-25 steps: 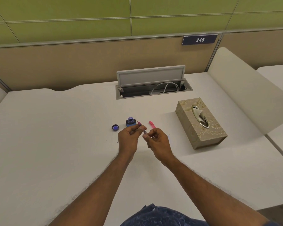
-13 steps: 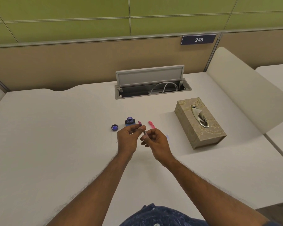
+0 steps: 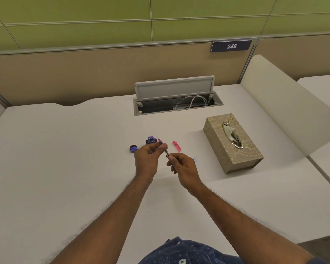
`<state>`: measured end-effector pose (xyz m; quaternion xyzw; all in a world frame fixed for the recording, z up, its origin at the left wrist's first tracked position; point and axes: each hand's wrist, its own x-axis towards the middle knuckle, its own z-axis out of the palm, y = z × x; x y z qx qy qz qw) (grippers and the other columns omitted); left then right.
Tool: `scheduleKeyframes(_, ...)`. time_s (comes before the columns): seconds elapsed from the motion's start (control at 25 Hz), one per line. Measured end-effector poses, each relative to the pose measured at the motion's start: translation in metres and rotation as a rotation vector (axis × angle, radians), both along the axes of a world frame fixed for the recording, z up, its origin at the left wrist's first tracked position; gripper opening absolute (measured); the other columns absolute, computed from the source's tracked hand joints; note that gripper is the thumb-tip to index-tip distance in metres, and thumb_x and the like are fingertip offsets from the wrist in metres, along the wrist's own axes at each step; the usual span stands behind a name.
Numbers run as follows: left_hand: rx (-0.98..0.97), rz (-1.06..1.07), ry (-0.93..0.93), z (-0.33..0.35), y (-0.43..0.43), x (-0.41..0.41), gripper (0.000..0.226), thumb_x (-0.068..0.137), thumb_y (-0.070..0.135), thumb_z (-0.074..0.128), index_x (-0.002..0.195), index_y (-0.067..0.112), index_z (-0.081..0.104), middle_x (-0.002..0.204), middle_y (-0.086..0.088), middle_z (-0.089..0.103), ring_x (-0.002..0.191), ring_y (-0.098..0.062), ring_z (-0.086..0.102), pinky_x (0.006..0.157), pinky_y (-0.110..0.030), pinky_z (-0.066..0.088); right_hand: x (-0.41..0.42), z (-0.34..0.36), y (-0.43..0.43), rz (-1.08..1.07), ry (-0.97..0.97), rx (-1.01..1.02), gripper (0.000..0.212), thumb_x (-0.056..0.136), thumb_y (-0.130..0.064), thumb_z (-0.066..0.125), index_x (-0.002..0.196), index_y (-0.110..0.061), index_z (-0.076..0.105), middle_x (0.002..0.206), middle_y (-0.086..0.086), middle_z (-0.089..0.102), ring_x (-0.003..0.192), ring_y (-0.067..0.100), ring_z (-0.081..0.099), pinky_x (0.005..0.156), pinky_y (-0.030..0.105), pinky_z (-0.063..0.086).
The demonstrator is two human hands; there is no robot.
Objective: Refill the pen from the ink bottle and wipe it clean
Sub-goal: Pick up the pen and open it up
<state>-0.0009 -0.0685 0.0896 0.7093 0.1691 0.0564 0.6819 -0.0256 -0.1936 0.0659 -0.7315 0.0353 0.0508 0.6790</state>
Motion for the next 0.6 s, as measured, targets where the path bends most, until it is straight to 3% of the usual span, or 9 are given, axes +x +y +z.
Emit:
scheduleKeyframes(0.16,-0.016,-0.03,0.005,-0.001,0.002,0.001,0.021,0.08,0.023,0.074,0.099,0.013,0.076,0.096,0.001,0.076,0.093,-0.006,0.069,0.09,-0.025,0.053,-0.002,-0.002,-0.003,-0.012,-0.008,0.006,0.01,0.094,-0.021,0.06,0.098,-0.015,0.067,0.081,-0.001,0.068,0.067,0.005,0.061,0.066,0.018,0.053)
scheduleKeyframes(0.28,-0.008,-0.056,0.0,-0.001,0.005,0.002,0.02,0.086,0.023,0.068,0.103,0.015,0.074,0.096,0.005,0.076,0.099,-0.006,0.068,0.096,-0.035,0.052,-0.004,-0.007,-0.009,-0.016,-0.002,-0.005,0.011,0.092,-0.02,0.063,0.1,-0.013,0.068,0.084,-0.001,0.068,0.072,0.008,0.062,0.066,0.018,0.053)
scheduleKeyframes(0.36,-0.02,-0.048,-0.002,0.0,0.006,0.005,0.025,0.089,0.024,0.065,0.11,0.012,0.072,0.093,0.01,0.076,0.097,-0.001,0.067,0.095,-0.033,0.052,-0.004,-0.012,-0.012,-0.019,0.003,-0.011,0.011,0.091,-0.02,0.065,0.099,-0.014,0.068,0.085,0.0,0.069,0.074,0.009,0.062,0.067,0.018,0.053)
scheduleKeyframes(0.48,-0.056,-0.033,-0.004,0.001,0.008,0.009,0.028,0.091,0.024,0.063,0.114,0.011,0.069,0.087,0.016,0.074,0.09,0.006,0.067,0.08,-0.021,0.052,-0.006,-0.018,-0.017,-0.029,0.011,-0.036,0.012,0.09,-0.02,0.066,0.1,-0.014,0.068,0.087,0.001,0.069,0.075,0.011,0.062,0.067,0.018,0.053)
scheduleKeyframes(0.6,-0.06,-0.016,-0.01,0.0,0.012,0.013,0.026,0.091,0.023,0.062,0.112,0.01,0.069,0.089,0.012,0.074,0.083,0.009,0.066,0.071,-0.017,0.047,-0.006,-0.026,-0.023,-0.054,0.016,-0.065,0.014,0.091,-0.021,0.065,0.102,-0.014,0.068,0.089,0.003,0.069,0.077,0.012,0.062,0.068,0.019,0.054)
